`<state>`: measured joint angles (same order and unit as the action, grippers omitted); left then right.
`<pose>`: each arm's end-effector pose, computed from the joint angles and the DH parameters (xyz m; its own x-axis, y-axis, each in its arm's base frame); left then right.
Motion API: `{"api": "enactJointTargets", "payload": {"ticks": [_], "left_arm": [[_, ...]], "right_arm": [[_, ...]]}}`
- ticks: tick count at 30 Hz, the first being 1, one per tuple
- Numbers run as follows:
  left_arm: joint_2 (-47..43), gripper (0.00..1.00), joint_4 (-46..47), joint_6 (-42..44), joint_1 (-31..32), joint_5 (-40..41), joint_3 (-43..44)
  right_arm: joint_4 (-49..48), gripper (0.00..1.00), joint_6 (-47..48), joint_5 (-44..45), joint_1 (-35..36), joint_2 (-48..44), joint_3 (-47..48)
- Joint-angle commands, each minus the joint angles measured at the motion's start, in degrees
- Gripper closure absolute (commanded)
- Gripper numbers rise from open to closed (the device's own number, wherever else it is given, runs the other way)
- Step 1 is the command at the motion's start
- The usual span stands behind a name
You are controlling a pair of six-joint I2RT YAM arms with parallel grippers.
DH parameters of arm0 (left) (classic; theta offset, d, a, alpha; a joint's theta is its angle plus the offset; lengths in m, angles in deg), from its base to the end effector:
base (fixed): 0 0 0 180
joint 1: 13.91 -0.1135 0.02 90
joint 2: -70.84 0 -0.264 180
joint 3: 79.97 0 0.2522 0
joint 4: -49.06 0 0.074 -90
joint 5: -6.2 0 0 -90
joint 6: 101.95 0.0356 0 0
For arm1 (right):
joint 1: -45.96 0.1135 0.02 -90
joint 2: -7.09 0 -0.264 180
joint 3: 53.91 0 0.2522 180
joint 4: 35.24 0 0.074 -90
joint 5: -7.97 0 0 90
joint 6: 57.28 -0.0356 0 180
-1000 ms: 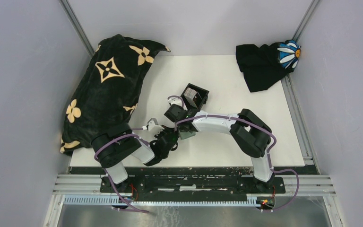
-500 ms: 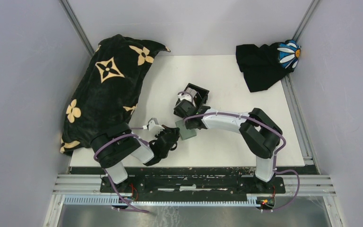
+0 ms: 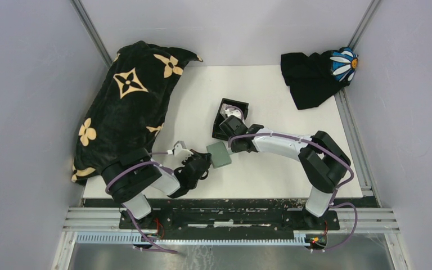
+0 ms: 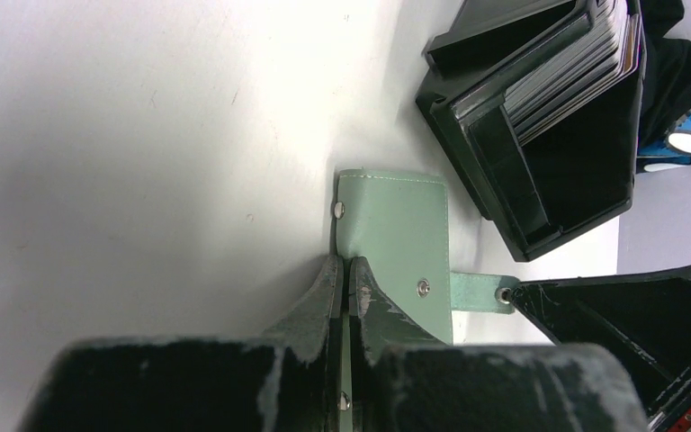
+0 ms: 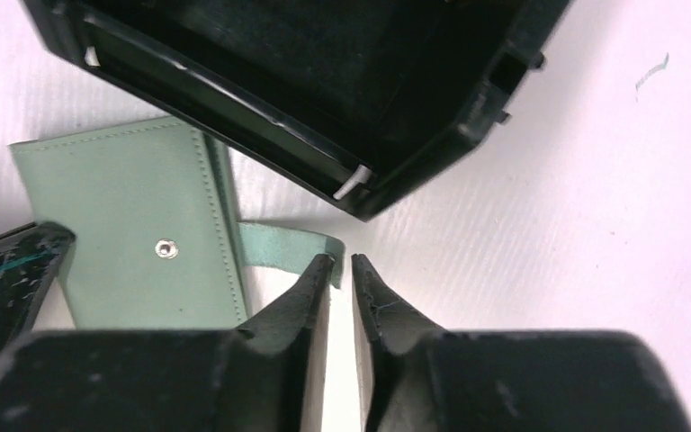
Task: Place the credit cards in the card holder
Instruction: Open the card holder at the center of the board.
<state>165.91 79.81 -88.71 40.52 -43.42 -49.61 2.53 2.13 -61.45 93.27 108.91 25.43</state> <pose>0.1554 -0.1777 0.0920 -0.3733 -0.7527 -0.5422 -0.2460 0.6439 -0.7245 0.2535 0.2564 0.1823 -0.7967 -0.1611 -0.5825 -0.1910 0.9815 -0.0102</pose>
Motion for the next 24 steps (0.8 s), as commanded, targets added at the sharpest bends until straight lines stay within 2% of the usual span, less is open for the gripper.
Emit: {"api": "enactJointTargets", "payload": {"ticks": [1,6,14,18,21,24], "left_arm": [[1.23,0.92,-18.92,3.61,-0.69,-0.12,-2.98],[-2.27,0.81,-20.17,5.73,-0.65,-0.05,-3.11],[-10.81,0.6,-23.32,10.46,-0.58,-0.34,-2.4],[-15.87,0.56,-26.54,12.85,-0.56,-0.07,-1.08],[-20.37,0.54,-28.84,14.67,-0.58,1.32,0.07],[-23.75,0.51,-30.16,17.81,-0.62,3.78,1.85]], "right_arm": [[1.11,0.75,-0.78,2.93,-0.89,-3.06,-1.71],[2.2,0.62,-0.49,3.62,-0.9,-4.24,-1.64],[4.42,0.58,1.2,4.43,-0.75,-9.42,0.34],[4.26,0.57,4.24,5.88,0.28,-12.7,2.26],[0.16,0.54,6.86,9.51,0.86,-16.13,2.5],[-7.52,0.43,4.31,13.11,0.7,-18.45,0.33]]}}
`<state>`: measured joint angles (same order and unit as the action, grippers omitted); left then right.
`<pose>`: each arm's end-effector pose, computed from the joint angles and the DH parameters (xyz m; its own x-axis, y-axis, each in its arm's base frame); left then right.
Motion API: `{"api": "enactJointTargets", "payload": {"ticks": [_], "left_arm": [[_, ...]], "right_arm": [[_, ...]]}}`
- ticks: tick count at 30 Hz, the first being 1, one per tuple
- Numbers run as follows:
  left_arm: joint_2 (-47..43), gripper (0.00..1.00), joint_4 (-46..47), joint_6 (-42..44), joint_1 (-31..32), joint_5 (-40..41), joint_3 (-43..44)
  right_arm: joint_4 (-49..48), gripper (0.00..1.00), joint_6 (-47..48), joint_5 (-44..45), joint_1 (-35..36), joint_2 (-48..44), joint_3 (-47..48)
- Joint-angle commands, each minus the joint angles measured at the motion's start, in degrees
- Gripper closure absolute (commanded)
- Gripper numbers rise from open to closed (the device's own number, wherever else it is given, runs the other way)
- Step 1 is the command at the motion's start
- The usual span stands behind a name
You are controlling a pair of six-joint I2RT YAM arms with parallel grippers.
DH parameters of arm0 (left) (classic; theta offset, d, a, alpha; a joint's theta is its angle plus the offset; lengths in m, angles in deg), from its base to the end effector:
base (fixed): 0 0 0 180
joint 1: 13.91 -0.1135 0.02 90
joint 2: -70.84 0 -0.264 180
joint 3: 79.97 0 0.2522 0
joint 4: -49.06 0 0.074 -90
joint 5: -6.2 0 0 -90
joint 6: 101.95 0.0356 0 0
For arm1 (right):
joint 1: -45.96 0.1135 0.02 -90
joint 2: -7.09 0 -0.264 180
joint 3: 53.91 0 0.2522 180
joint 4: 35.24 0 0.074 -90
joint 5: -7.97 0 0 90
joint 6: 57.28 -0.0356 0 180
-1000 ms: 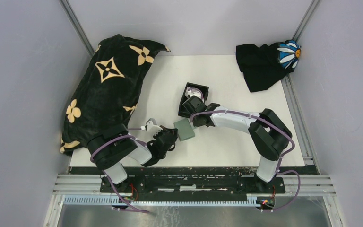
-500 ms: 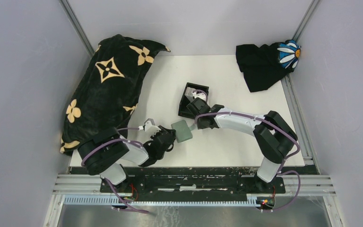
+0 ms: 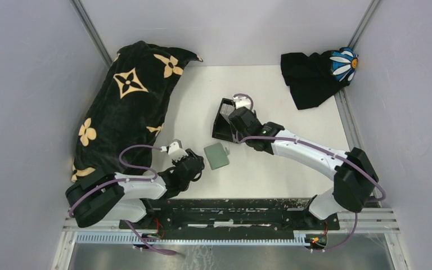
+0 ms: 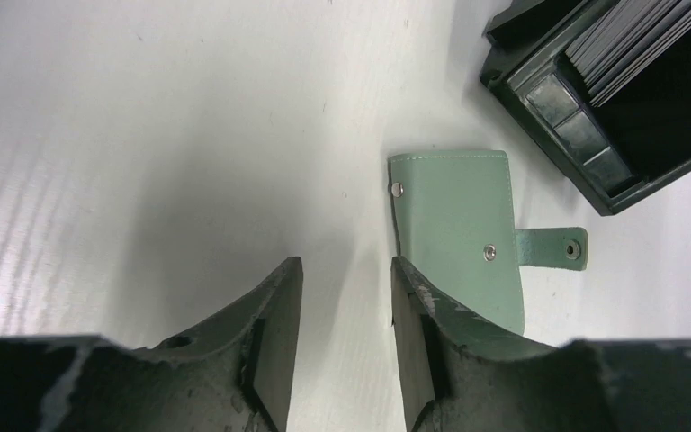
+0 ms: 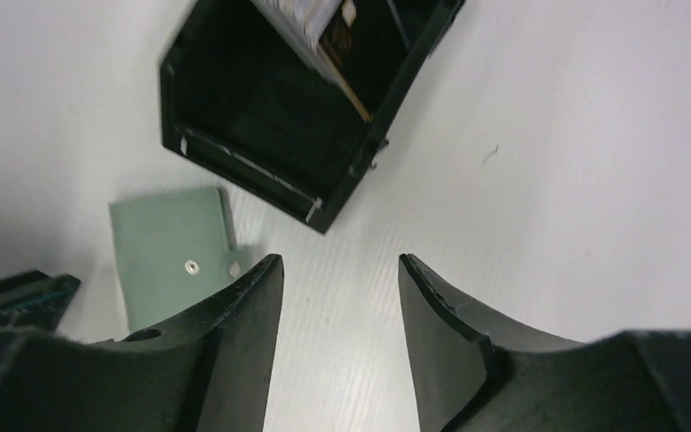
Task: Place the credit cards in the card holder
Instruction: Open the card holder at the center of the board.
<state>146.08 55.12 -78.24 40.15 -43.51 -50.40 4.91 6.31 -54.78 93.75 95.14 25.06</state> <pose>0.1401 -0.1540 0.1239 -0.4482 -0.5717 -0.6873 -0.2119 0.8148 -0.5396 0.2331 0.2328 0.2575 -0.6592 -0.1382 -0.7391 -0.1835 0.9828 -0.0201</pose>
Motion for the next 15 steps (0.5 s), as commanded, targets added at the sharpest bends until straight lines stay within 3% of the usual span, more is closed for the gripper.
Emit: {"api": "enactJointTargets", "payload": {"ticks": [1,4,8,15], "left_arm": [[-4.56,0.5,-5.48,8.82,-0.2,4.57,3.36],[-4.94,0.41,-4.85,13.57,-0.28,6.48,5.81],[-3.04,0.35,-1.29,19.92,-1.51,5.07,9.09],[3.25,0.33,6.44,22.98,-13.3,-8.38,11.87]], "right_arm": [[-12.0,0.42,0.98,5.07,-0.06,-4.81,0.72],[-12.75,0.39,1.81,3.09,-0.95,-1.99,4.99],[-6.61,0.37,0.42,3.17,-1.48,5.26,15.01],[-2.6,0.36,-4.13,1.97,-4.9,12.74,22.22]]}}
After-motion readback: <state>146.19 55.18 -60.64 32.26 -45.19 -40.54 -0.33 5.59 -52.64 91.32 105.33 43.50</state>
